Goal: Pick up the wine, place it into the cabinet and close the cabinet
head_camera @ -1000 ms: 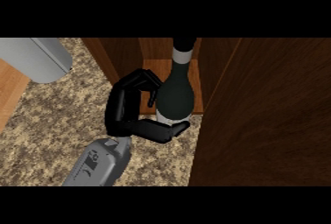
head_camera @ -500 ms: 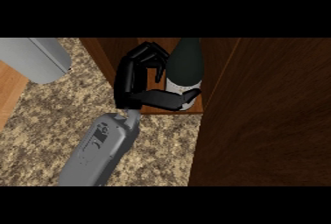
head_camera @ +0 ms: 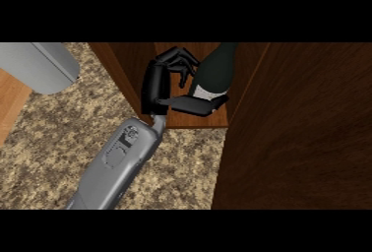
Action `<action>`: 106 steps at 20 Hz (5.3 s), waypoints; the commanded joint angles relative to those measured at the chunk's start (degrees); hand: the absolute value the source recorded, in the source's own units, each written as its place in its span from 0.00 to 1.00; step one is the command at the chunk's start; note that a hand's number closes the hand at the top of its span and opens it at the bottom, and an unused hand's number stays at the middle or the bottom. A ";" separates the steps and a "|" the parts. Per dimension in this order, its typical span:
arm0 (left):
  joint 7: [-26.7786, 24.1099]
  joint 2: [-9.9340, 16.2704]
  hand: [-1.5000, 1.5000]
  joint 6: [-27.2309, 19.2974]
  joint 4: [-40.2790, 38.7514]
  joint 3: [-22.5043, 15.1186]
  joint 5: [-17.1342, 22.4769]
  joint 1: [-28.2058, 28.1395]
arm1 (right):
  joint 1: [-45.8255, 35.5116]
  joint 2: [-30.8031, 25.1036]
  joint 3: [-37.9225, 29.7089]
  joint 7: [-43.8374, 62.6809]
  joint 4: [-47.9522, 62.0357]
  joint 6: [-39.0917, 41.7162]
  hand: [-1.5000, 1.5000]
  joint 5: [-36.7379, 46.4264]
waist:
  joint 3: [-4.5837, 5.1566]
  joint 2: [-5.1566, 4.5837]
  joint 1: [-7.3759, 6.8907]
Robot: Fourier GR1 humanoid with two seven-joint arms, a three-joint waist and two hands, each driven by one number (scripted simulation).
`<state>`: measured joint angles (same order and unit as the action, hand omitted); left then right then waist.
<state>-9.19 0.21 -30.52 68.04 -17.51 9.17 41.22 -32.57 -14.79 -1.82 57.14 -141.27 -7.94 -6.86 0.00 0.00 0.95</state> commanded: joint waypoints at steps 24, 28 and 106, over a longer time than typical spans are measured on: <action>-22.23 -0.21 1.00 -4.63 -31.69 -8.27 14.46 5.15 | 0.29 0.86 -3.63 0.82 -3.06 2.54 0.00 -8.57 | 0.02 -0.40 1.82; -27.33 -0.21 1.00 -1.02 -37.68 -4.91 15.56 6.40 | -1.12 0.24 -4.07 1.31 -0.76 2.25 0.00 -7.43 | 0.05 -0.38 1.02; -34.73 -0.19 1.00 10.81 -61.53 8.90 33.23 9.39 | -3.69 6.85 3.31 -4.19 3.52 3.86 0.00 -6.84 | 0.34 -2.32 10.26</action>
<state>-44.37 0.36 -17.94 6.59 -7.79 41.70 50.72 -36.33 -8.16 1.21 52.34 -137.05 -4.03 -12.55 0.24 -2.04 10.41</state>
